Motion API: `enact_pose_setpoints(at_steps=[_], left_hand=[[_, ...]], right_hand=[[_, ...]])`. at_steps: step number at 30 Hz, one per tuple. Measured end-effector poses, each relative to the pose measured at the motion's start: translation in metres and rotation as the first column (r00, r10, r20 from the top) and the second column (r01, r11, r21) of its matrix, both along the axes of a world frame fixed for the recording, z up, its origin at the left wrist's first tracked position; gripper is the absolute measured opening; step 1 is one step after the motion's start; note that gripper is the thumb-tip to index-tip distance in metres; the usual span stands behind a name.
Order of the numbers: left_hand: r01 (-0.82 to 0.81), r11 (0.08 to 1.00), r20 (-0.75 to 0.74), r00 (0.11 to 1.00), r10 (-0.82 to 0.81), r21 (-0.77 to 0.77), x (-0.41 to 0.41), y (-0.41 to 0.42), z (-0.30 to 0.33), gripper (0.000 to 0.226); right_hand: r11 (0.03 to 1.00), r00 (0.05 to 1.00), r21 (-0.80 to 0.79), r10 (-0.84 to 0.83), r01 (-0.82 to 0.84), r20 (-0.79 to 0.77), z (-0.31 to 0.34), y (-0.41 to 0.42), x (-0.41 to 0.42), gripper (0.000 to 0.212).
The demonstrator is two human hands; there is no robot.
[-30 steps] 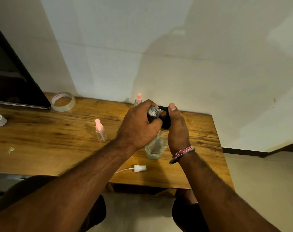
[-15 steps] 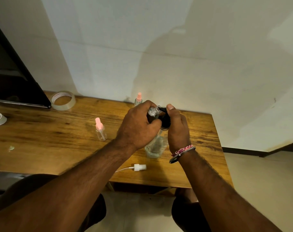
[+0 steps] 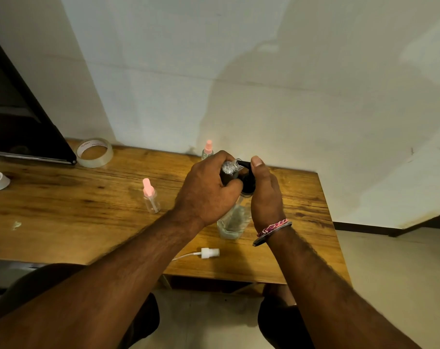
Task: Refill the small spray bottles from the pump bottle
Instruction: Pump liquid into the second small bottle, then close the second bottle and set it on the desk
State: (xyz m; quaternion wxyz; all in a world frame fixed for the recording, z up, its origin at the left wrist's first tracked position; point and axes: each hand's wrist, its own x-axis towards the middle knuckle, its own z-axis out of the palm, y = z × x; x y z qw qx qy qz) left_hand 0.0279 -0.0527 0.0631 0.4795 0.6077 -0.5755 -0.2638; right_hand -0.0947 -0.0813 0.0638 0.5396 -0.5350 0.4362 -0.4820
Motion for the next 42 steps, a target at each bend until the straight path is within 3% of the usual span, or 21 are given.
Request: enact_pose_setpoints(at_steps=[15,25,37,42], left_hand=[[-0.023,1.000,0.026,0.999,0.023,-0.005,-0.001,0.001,-0.002,0.024],[-0.026,1.000,-0.088,0.996,0.025,-0.011,0.001,0.000,-0.007,0.018],[-0.043,0.998,-0.154,0.987,0.036,-0.047,0.007,0.011,-0.010,0.018],[-0.082,0.996,-0.183,0.980,0.077,-0.021,0.010,0.023,-0.015,0.026]], right_hand=[[0.998,0.999,-0.034,-0.051,0.051,-0.012,-0.004,-0.001,0.000,0.038],[0.999,0.999,-0.031,0.022,-0.023,-0.027,0.003,-0.001,-0.005,0.043],[0.990,0.994,-0.127,0.048,-0.060,-0.097,-0.005,-0.003,-0.013,0.069],[0.989,0.997,-0.141,-0.041,0.031,-0.065,-0.004,0.002,-0.024,0.074]])
